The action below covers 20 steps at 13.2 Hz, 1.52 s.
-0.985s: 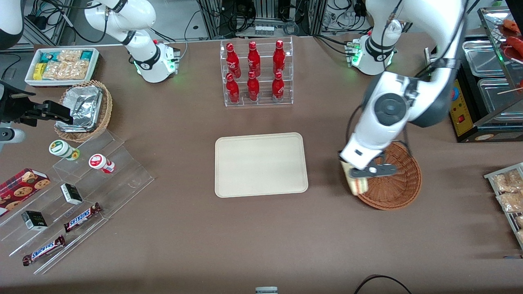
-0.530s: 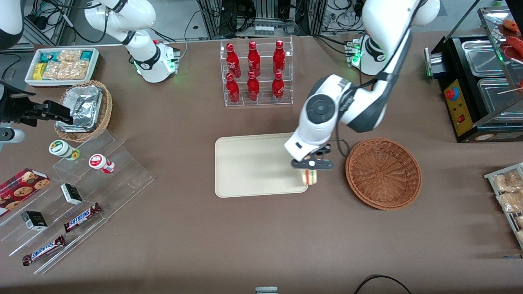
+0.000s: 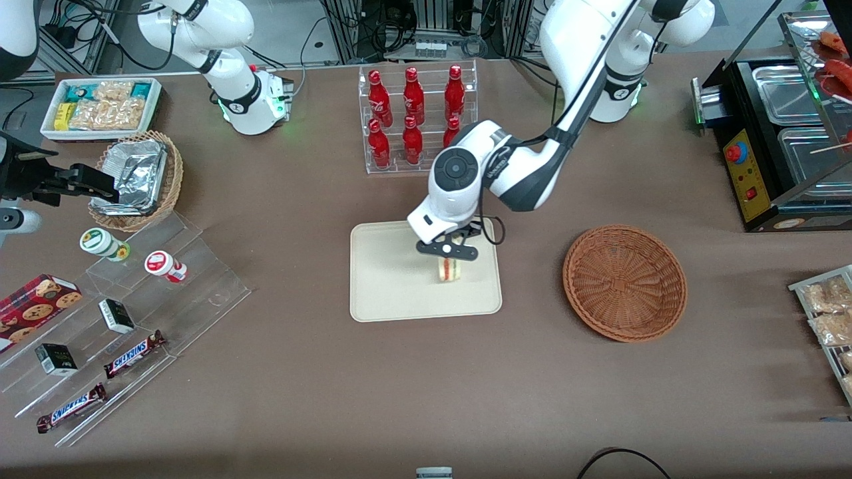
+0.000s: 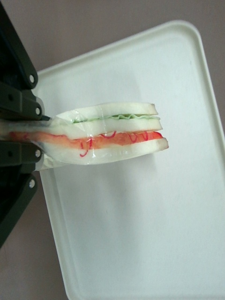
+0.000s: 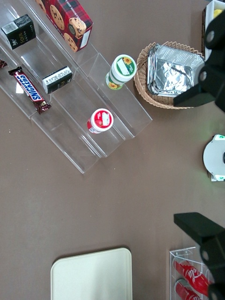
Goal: Place sandwich from basket to tray
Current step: 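Lift the sandwich and carry it over the white tray, then lower the sandwich onto the tray and open the left gripper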
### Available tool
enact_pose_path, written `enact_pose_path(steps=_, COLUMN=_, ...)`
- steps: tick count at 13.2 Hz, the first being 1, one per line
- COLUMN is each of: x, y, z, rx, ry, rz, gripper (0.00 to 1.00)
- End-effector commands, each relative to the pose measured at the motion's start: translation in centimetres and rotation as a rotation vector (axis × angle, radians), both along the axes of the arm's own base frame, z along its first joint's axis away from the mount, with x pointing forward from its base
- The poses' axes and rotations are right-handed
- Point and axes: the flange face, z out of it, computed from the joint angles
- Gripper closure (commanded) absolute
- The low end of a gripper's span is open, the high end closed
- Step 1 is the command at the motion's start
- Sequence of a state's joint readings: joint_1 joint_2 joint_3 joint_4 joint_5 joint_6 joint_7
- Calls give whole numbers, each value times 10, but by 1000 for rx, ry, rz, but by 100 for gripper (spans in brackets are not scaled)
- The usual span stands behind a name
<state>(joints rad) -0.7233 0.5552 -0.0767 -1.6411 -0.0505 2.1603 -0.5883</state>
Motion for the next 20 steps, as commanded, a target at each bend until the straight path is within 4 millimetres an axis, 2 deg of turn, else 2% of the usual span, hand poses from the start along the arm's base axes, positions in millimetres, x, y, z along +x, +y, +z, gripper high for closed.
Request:
enact_pose_path(steps=1, x=-13, y=-29, z=-21, rx=-19, ry=-8, rz=14, gripper=100)
enact_pose_path(steps=4, x=-14, y=-30, z=-40, rx=-10, ry=-4, rz=10, gripper=100)
enact_pose_path(steps=9, x=-5, y=-24, z=-53, rx=-5, ry=-3, rz=18, gripper=100)
enact_pose_path(steps=13, x=1, y=-31, z=-64, rx=-23, ry=-22, rz=20, gripper=100)
enact_pose_path(steps=14, x=1, y=-33, z=-66, rx=-22, ry=-20, rz=24, gripper=81)
enact_pose_path(steps=15, x=2, y=-32, z=-65, rx=-23, ry=-21, rz=26, gripper=33)
enact_pose_path(steps=16, x=2, y=-32, z=-61, rx=-24, ry=-25, rz=24, gripper=0)
enact_pose_path(steps=17, x=5, y=-30, z=-56, rx=-25, ry=-28, rz=33, gripper=0)
enact_pose_path(steps=18, x=13, y=-24, z=-41, rx=-36, ry=-35, rz=49, gripper=0)
enact_pose_path(steps=20, x=27, y=-3, z=-4, rx=-21, ry=-19, rz=79, gripper=0)
